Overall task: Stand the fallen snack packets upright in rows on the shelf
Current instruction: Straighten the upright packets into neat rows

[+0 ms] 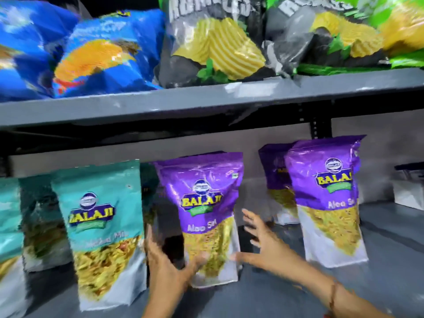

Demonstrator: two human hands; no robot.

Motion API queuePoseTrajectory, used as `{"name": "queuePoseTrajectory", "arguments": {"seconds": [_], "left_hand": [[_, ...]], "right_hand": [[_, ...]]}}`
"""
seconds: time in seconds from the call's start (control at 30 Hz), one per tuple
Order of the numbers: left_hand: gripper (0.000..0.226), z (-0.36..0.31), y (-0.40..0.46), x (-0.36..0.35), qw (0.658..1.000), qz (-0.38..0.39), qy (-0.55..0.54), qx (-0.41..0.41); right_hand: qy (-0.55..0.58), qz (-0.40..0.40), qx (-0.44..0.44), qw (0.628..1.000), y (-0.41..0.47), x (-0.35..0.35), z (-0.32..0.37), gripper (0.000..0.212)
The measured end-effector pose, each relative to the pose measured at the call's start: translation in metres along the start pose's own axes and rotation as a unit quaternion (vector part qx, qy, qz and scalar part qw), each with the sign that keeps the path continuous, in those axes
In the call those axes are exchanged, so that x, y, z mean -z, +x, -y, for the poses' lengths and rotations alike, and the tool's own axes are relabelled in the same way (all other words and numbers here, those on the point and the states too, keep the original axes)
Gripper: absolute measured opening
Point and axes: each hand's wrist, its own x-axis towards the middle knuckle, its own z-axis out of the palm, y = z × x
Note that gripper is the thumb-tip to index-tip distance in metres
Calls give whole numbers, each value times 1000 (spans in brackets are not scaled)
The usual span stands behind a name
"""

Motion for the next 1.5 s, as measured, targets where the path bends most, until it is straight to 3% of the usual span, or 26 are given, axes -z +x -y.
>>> {"name": "queuePoseTrajectory", "arguments": {"seconds": [0.1, 0.17, 0.27, 0.33, 0.47, 0.7, 0.83, 0.9, 0.97, 1.03, 1.13, 1.2, 1.27, 1.33, 1.43, 1.5], "left_hand": [[128, 27, 16, 12, 972, 189, -77, 121], [115, 40, 25, 15, 960, 228, -81, 143], [77, 38, 34, 14, 945, 268, -109, 155], [70, 35, 34, 15, 940, 280, -117, 155], [57, 28, 24, 12, 947, 253, -123, 158], [58, 13, 2, -3, 955, 228, -120, 147], [73, 10, -5, -4, 959, 218, -113, 145], [84, 8, -8, -3, 958, 223, -107, 147], [96, 1, -14, 3, 969, 197, -83, 126], [104, -6, -17, 16, 987, 132, -52, 71], [77, -14, -12, 53, 997, -19, -51, -46], [52, -16, -5, 82, 982, -141, -14, -126], [45, -11, 3, 115, 959, -223, 35, -169], [54, 2, 10, 141, 958, -245, 45, -145], [85, 35, 19, 175, 979, -189, 45, -63], [118, 58, 31, 194, 993, -98, 61, 6]], "right_hand": [[52, 67, -71, 994, 13, -21, -5, 104], [62, 67, -94, 991, 14, -30, -5, 106], [104, 55, -120, 986, 13, -34, -6, 90], [105, 48, -130, 985, 11, -35, -5, 85], [100, 48, -135, 985, 8, -30, -7, 85], [141, 86, -126, 978, -1, -5, -16, 80], [158, 101, -126, 974, -4, -4, -21, 86], [146, 95, -125, 977, -6, -6, -20, 101], [111, 38, -99, 988, -8, -10, -14, 121], [77, -105, -51, 990, -11, -16, -2, 126], [-25, -292, 96, 951, -17, -33, 25, 103], [-85, -331, 185, 921, -21, -52, 47, 84], [-119, -307, 242, 913, -20, -84, 68, 75], [-135, -232, 243, 932, -12, -118, 81, 75], [-163, -108, 151, 969, 12, -166, 82, 87], [-135, -65, 55, 987, 31, -190, 74, 101]]}}
